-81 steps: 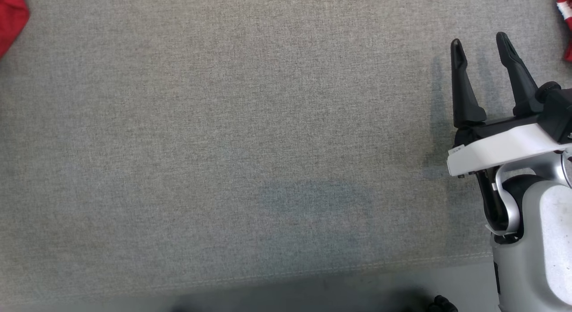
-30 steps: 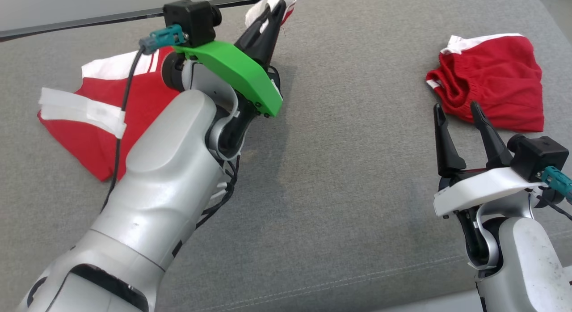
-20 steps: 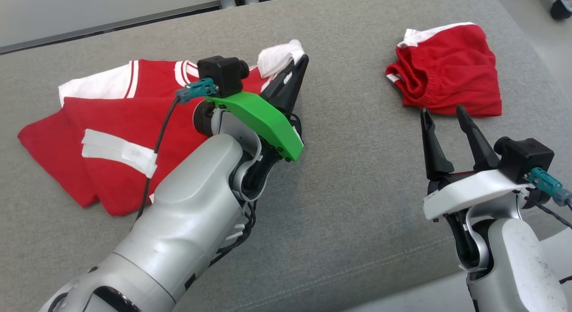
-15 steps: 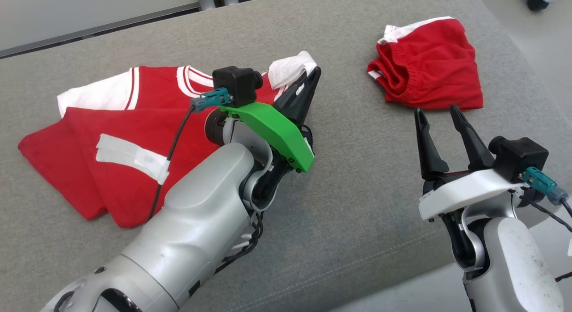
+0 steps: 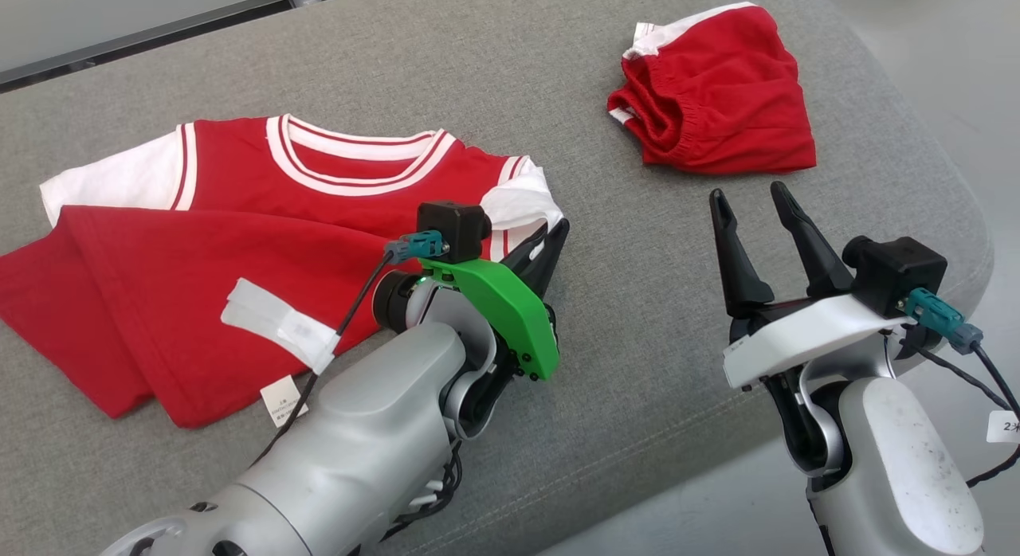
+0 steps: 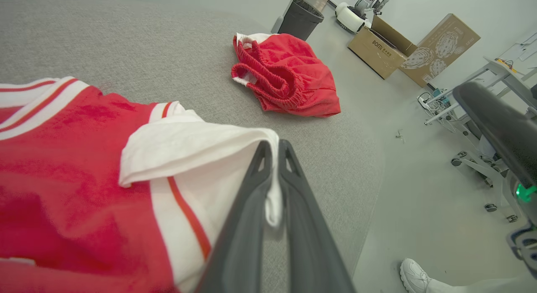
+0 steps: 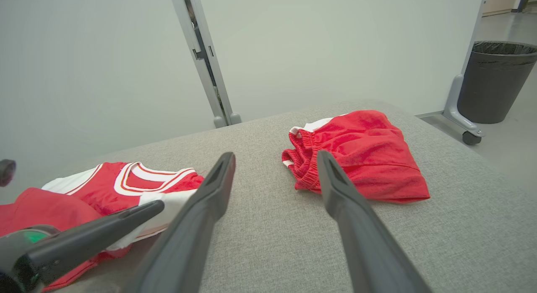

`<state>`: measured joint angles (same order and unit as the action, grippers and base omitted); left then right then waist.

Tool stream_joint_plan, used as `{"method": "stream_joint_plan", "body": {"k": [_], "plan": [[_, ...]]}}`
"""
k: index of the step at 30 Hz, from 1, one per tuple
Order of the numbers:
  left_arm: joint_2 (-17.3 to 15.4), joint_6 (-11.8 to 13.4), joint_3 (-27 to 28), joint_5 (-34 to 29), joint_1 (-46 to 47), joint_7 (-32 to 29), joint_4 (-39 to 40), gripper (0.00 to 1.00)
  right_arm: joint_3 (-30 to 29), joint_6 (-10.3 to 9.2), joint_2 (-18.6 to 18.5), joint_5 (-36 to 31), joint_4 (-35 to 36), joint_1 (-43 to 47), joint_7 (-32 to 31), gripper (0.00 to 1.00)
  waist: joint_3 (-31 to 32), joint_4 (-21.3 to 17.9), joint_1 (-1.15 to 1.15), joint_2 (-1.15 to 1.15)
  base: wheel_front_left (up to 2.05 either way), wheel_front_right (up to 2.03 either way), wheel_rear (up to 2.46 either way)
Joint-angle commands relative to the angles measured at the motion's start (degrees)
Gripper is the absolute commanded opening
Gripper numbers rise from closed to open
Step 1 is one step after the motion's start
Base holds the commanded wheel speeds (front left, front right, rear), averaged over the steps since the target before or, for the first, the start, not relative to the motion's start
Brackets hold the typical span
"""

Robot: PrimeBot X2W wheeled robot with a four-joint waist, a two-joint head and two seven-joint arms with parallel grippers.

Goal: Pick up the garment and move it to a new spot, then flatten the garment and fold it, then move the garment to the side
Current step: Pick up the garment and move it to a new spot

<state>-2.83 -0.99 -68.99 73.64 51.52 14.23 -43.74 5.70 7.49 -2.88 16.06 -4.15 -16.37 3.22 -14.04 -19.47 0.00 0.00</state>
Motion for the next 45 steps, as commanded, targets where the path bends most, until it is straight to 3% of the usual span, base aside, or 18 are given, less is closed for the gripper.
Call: {"method": "stream_joint_plan", "body": {"k": [1, 2, 4, 12, 17, 30, 38, 45], "plan": [[-0.2, 0.2, -0.8, 0.8, -0.8, 0.2, -0.4, 0.16, 0.3, 0.00, 0.0, 0.2, -0.4, -0.7, 0.5, 1.00, 0.0, -0.2, 0.00, 0.00, 0.00, 0.00, 0.00], [-0.2, 0.1, -1.2, 1.1, -1.1, 0.2, -0.4, 0.38, 0.5, 0.00, 0.0, 0.3, -0.6, -0.8, 0.4, 1.00, 0.1, -0.3, 0.00, 0.00, 0.00, 0.00, 0.00], [-0.1, 0.1, -2.2, 1.8, -1.6, 0.0, 0.1, 1.00, 0.7, 0.00, 0.0, 0.2, -1.0, -0.9, 0.4, 1.00, 0.4, -0.3, 0.00, 0.00, 0.00, 0.00, 0.00], [-0.2, 0.4, -4.1, 0.1, -4.5, -1.8, 3.0, 1.00, 0.9, 0.00, 0.0, -0.6, -2.1, -1.3, -0.4, 1.00, 2.4, 0.3, 0.00, 0.00, 0.00, 0.00, 0.00], [-0.2, 0.0, -4.3, -2.2, -4.0, -1.8, 3.7, 1.00, 0.8, 0.00, 0.0, -1.7, -2.9, -1.1, -1.6, 1.00, 4.2, 2.7, 0.00, 0.00, 0.00, 0.00, 0.00], [-0.1, -2.1, -4.3, -8.5, -1.6, -0.4, 2.4, 1.00, -0.3, 0.00, -0.2, -9.3, -11.8, -1.9, -6.6, 1.00, 9.3, 15.8, 0.00, 0.00, 0.00, 0.00, 0.00], [-1.8, 0.4, -2.4, -11.0, -6.1, 0.8, 4.5, 1.00, 0.4, -0.01, -1.7, -10.8, -22.1, -5.7, -6.8, 1.00, 8.3, 23.1, 0.00, 0.00, 0.00, 0.00, 0.00], [-5.0, 3.8, 3.1, -14.9, -12.2, 1.0, 12.6, 1.00, -0.2, -0.01, -2.0, -12.3, -32.2, -9.7, -5.4, 1.00, 5.9, 27.2, 0.00, 0.00, 0.00, 0.00, 0.00]]}}
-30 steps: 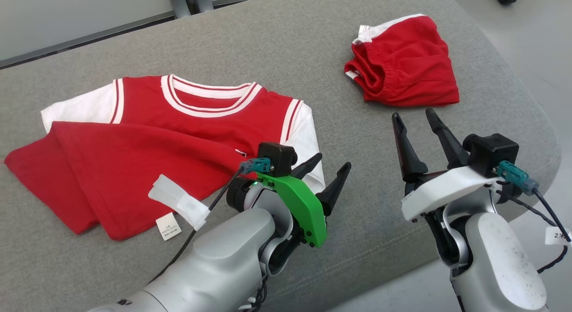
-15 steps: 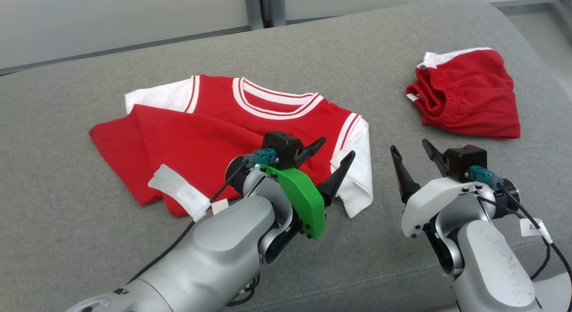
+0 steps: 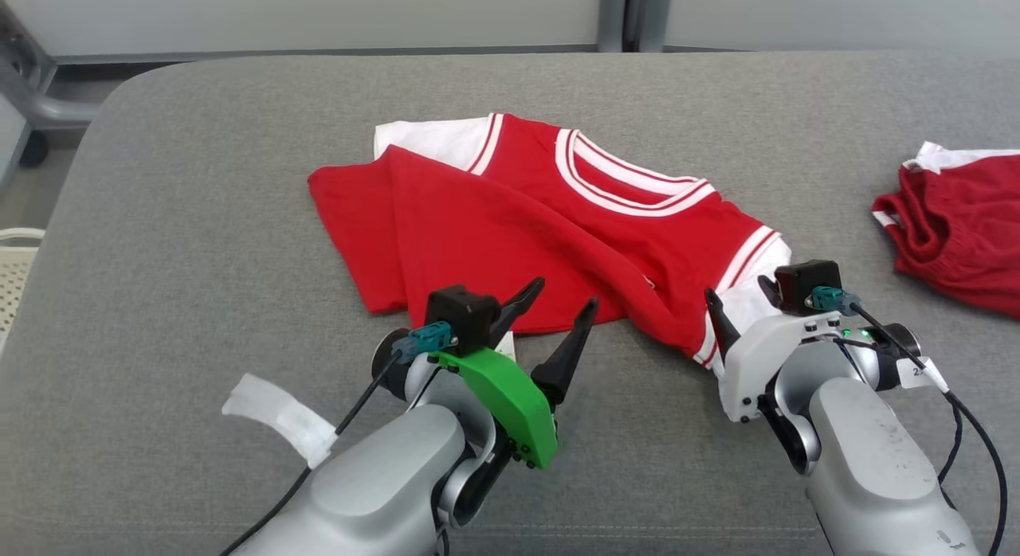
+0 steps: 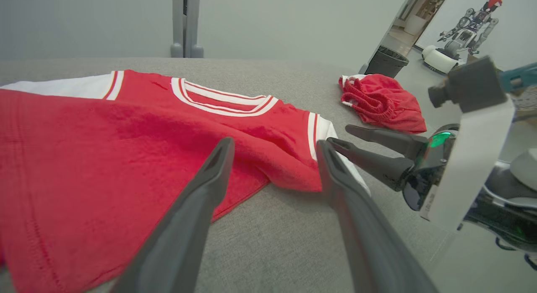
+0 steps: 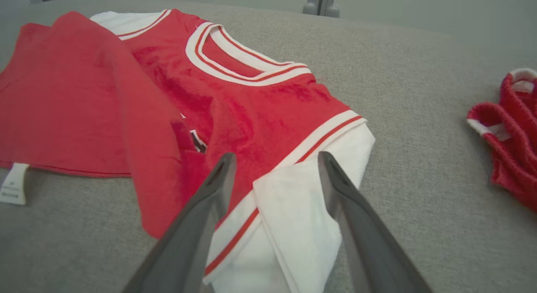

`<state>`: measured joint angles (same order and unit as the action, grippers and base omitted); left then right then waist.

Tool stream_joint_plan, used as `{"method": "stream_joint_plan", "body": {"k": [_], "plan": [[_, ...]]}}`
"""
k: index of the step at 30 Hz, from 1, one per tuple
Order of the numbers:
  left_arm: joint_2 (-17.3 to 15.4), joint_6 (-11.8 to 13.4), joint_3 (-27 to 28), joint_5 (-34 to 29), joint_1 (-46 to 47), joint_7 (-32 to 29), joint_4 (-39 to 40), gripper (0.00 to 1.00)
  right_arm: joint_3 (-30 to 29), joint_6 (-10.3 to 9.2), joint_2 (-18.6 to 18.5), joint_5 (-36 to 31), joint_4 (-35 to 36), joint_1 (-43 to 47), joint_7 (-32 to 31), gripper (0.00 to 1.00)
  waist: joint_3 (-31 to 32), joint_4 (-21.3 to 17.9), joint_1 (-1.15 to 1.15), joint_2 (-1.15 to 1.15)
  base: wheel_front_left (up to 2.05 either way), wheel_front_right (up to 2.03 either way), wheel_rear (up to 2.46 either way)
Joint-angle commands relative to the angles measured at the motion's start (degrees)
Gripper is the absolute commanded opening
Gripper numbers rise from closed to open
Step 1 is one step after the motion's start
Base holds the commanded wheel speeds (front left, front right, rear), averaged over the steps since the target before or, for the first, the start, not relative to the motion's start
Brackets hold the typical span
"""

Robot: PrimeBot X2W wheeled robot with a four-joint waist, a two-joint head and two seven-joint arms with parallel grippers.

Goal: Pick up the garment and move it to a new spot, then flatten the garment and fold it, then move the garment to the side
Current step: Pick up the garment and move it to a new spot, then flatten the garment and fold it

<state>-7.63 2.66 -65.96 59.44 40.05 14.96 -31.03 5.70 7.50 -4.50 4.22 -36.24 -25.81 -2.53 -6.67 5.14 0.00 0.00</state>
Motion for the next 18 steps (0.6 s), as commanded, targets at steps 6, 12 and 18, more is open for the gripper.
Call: {"method": "stream_joint_plan", "body": {"k": [6, 12, 18], "plan": [[-2.5, 2.8, 5.7, -4.9, -5.7, 0.3, 7.9, 1.00, -1.8, -0.02, -0.4, -4.2, -7.7, -2.6, 2.5, 1.00, -2.0, 3.9, 0.00, 0.00, 0.00, 0.00, 0.00], [-4.1, 4.0, 8.8, -7.1, -9.1, 0.3, 12.8, 1.00, -4.7, -0.02, -0.3, -8.3, -12.9, -4.2, 4.3, 1.00, -1.9, 3.8, 0.00, 0.00, 0.00, 0.00, 0.00], [-4.9, 4.7, 10.3, -8.0, -10.7, 0.3, 14.9, 1.00, -7.6, -0.03, 0.3, -10.7, -15.2, -5.2, 5.9, 0.98, -1.8, 3.0, 0.00, 0.00, 0.00, 0.00, 0.00]]}}
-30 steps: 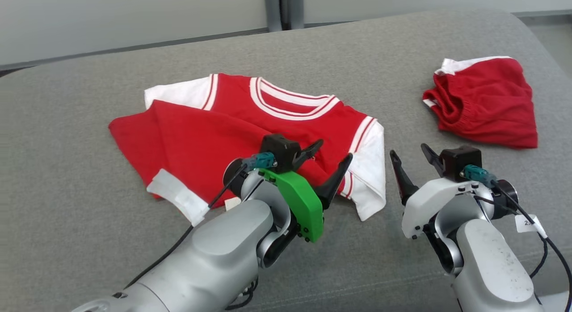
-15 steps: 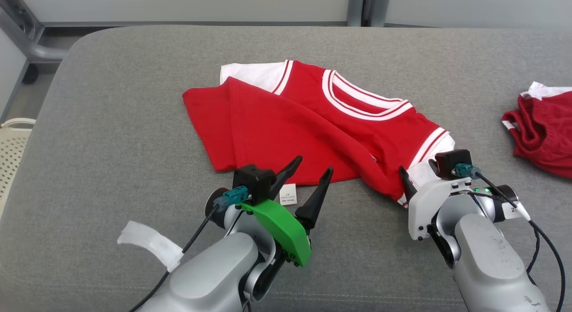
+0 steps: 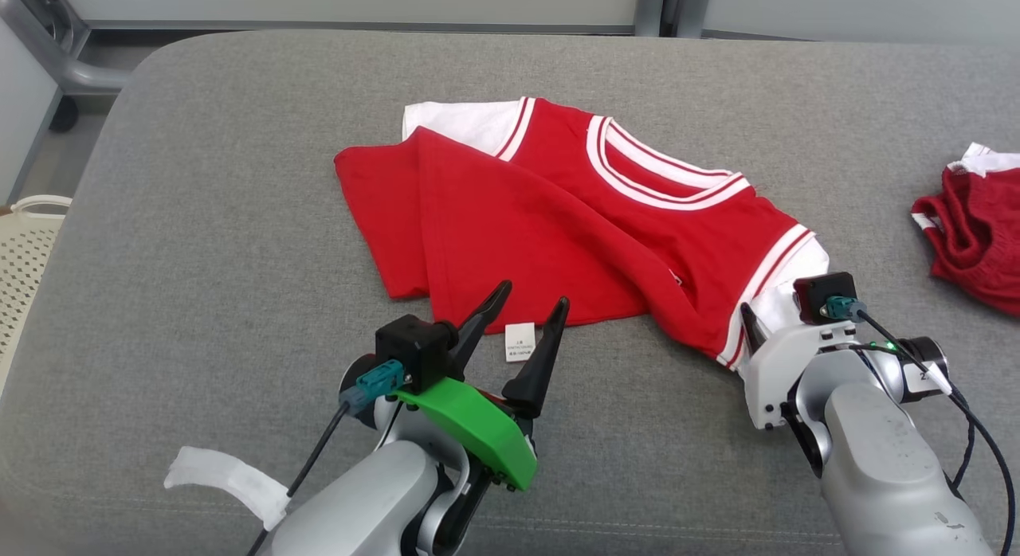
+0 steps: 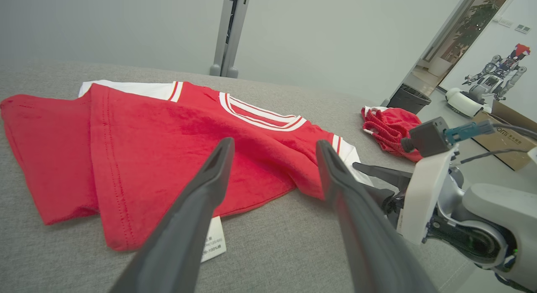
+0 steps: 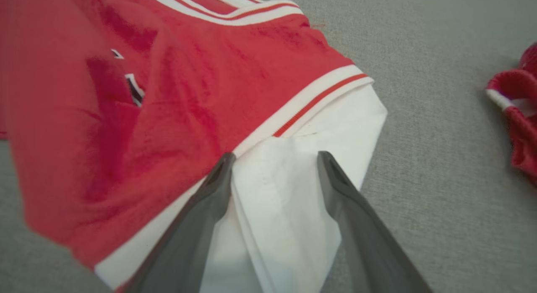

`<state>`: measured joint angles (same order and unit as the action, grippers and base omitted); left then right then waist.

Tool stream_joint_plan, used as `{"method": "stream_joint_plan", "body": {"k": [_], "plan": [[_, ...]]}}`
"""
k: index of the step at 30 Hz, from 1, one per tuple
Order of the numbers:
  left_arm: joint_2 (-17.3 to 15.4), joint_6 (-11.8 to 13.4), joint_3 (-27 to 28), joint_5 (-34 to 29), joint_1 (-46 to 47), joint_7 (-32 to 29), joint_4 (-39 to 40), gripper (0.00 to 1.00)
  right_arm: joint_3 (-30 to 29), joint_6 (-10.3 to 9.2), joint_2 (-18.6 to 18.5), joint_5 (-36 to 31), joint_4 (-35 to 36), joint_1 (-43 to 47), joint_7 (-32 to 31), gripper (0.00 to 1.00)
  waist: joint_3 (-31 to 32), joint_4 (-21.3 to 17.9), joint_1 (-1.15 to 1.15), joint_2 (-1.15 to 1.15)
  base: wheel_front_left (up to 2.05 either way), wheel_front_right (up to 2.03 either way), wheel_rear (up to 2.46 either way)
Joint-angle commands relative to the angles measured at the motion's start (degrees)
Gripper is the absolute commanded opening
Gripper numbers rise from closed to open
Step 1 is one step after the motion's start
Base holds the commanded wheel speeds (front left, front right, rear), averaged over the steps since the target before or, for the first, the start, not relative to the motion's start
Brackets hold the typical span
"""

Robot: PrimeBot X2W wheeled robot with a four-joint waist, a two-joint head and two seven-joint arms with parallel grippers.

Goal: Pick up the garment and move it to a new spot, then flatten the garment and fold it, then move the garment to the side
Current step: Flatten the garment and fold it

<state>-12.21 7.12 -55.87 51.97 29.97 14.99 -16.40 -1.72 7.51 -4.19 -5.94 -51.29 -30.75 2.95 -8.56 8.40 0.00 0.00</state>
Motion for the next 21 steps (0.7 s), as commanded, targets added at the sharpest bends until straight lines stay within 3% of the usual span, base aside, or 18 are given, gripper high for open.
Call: {"method": "stream_joint_plan", "body": {"k": [1, 3, 6, 7, 8, 21], "plan": [[-0.5, 0.3, 0.4, -0.6, -1.0, 0.2, 0.5, 1.00, -0.7, -0.04, 0.1, -0.8, -0.5, -0.4, 0.7, 0.87, 0.1, -0.5, 0.00, 0.00, 0.00, 0.00, 0.00], [-0.6, 0.4, 0.8, -0.8, -1.6, 0.2, 0.8, 1.00, -1.4, -0.04, 0.4, -1.3, -1.1, -0.6, 1.3, 0.56, 0.2, -0.9, 0.00, 0.00, 0.00, 0.00, 0.00], [-0.9, 0.4, 1.3, -0.9, -2.0, 0.2, 1.0, 1.00, -2.0, -0.04, 0.6, -2.0, -1.8, -0.6, 2.0, 0.31, 0.3, -1.6, 0.00, 0.00, 0.00, 0.00, 0.00], [-0.9, 0.4, 1.4, -0.8, -2.2, 0.2, 1.1, 1.00, -2.3, -0.04, 0.7, -2.0, -2.0, -0.6, 2.3, 0.19, 0.4, -1.8, 0.00, 0.00, 0.00, 0.00, 0.00], [-0.8, 0.5, 1.5, -0.8, -2.4, 0.2, 1.1, 1.00, -2.6, -0.04, 0.7, -2.1, -2.0, -0.7, 2.6, 0.01, 0.4, -2.0, 0.00, 0.00, 0.00, 0.00, 0.00], [-1.4, 0.7, 2.0, -1.1, -3.9, 0.2, 2.3, 1.00, -9.9, -0.04, 1.2, 2.2, -1.4, 1.6, 6.3, 0.00, 1.0, -5.1, 0.00, 0.00, 0.00, 0.00, 0.00]]}}
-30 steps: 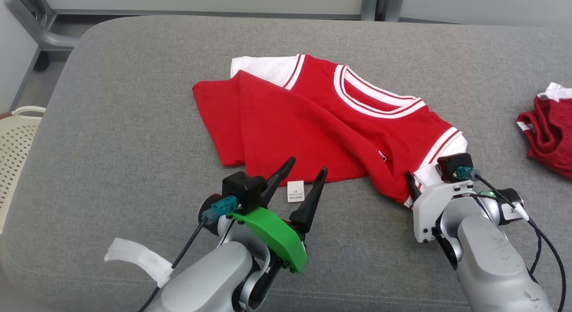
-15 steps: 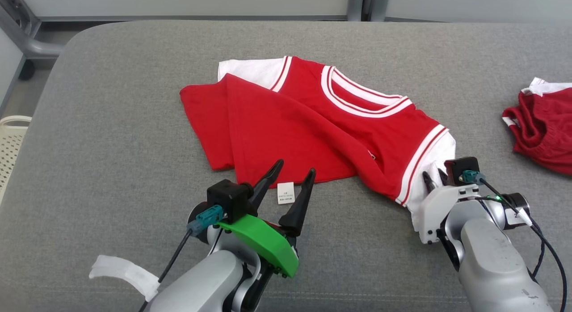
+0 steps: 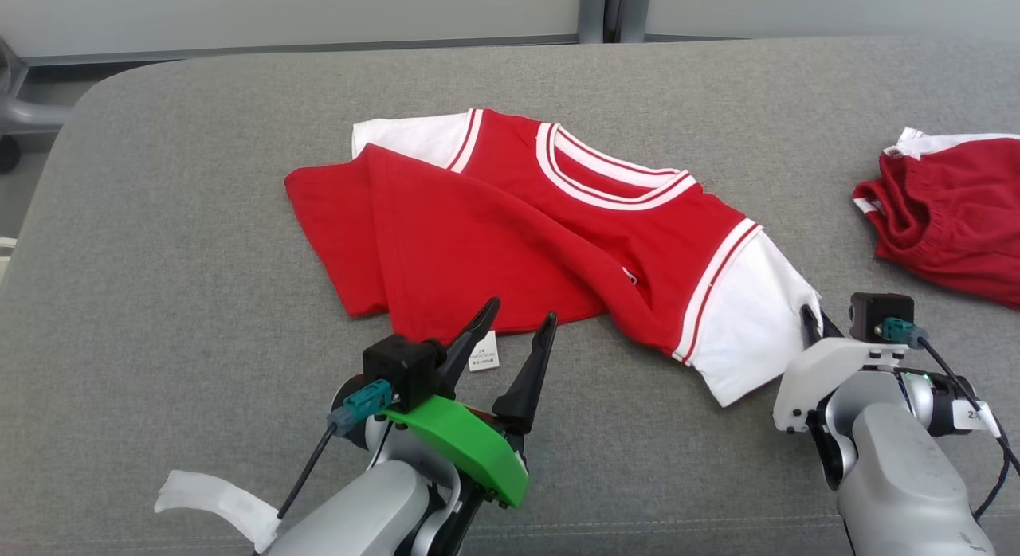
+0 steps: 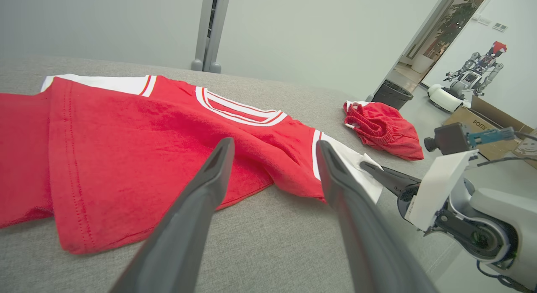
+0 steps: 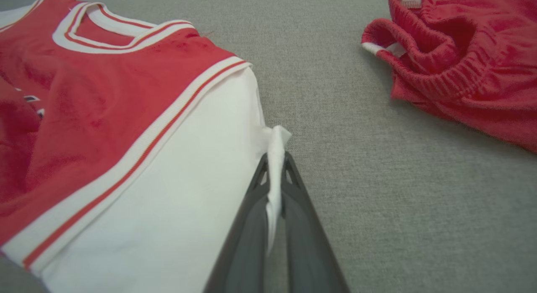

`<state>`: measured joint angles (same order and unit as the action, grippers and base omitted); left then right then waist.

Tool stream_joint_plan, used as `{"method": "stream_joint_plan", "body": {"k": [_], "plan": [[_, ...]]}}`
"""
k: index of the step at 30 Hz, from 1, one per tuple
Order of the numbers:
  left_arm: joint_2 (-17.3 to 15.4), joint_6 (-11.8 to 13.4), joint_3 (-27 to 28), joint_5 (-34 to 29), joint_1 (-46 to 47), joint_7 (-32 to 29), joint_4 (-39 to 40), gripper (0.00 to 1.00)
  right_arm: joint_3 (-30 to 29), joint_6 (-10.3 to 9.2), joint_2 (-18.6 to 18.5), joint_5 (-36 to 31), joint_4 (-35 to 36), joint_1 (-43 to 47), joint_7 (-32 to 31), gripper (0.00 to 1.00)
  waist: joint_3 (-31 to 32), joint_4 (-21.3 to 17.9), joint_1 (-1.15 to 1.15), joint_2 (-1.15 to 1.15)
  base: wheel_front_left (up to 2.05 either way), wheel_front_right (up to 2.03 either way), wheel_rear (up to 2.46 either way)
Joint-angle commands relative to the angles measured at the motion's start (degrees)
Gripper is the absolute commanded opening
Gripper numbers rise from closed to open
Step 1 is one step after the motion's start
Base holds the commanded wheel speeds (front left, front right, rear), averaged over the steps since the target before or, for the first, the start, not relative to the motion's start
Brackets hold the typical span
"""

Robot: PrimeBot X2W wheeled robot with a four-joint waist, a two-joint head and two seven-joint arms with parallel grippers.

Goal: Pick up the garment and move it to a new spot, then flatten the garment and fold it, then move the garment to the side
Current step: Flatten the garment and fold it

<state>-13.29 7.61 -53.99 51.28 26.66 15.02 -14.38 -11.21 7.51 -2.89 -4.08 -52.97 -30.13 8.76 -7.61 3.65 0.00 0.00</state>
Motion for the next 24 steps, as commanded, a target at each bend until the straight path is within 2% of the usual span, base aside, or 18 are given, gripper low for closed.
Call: {"method": "stream_joint_plan", "body": {"k": [1, 6, 9, 11, 12, 13, 24], "plan": [[-0.4, 0.3, 0.2, -0.4, -0.7, 0.2, 0.3, 1.00, -1.1, -0.04, -0.1, 0.7, 0.3, 1.4, 0.7, 0.00, 0.1, -0.5, 0.00, 0.00, 0.00, 0.00, 0.00], [-0.8, 0.5, 0.3, -0.6, -1.8, 0.2, 0.9, 1.00, -4.4, -0.04, -0.1, 2.2, 0.4, 3.5, 2.1, 0.00, 0.2, -1.3, 0.00, 0.00, 0.00, 0.00, 0.00], [-1.0, 0.6, 0.2, -0.5, -2.3, 0.2, 1.4, 1.00, -5.0, -0.05, -0.1, 3.1, 0.0, 4.4, 3.0, 0.19, 0.4, -1.8, 0.00, 0.00, 0.00, 0.00, 0.00], [-1.2, 0.8, 0.1, -0.4, -2.9, 0.2, 1.6, 1.00, -5.2, -0.06, -0.2, 4.2, -0.3, 4.8, 3.7, 0.49, 0.6, -2.1, 0.00, 0.00, 0.00, 0.00, 0.00], [-1.3, 0.8, 0.2, -0.3, -3.1, 0.2, 1.7, 1.00, -5.2, -0.06, -0.2, 4.5, -0.5, 5.2, 4.0, 0.85, 0.7, -2.2, 0.00, 0.00, 0.00, 0.00, 0.00], [-1.3, 0.9, 0.2, -0.1, -3.3, 0.2, 1.8, 1.00, -5.3, -0.06, -0.1, 4.9, -0.7, 5.5, 4.2, 1.00, 0.8, -2.4, 0.00, 0.00, 0.00, 0.00, 0.00], [-2.2, 1.5, 1.2, 0.8, -5.6, 0.2, 3.0, 1.00, -5.8, -0.06, -1.2, 6.4, 0.2, 8.5, 5.7, 1.00, 2.7, -4.4, 0.00, 0.00, 0.00, 0.00, 0.00]]}}
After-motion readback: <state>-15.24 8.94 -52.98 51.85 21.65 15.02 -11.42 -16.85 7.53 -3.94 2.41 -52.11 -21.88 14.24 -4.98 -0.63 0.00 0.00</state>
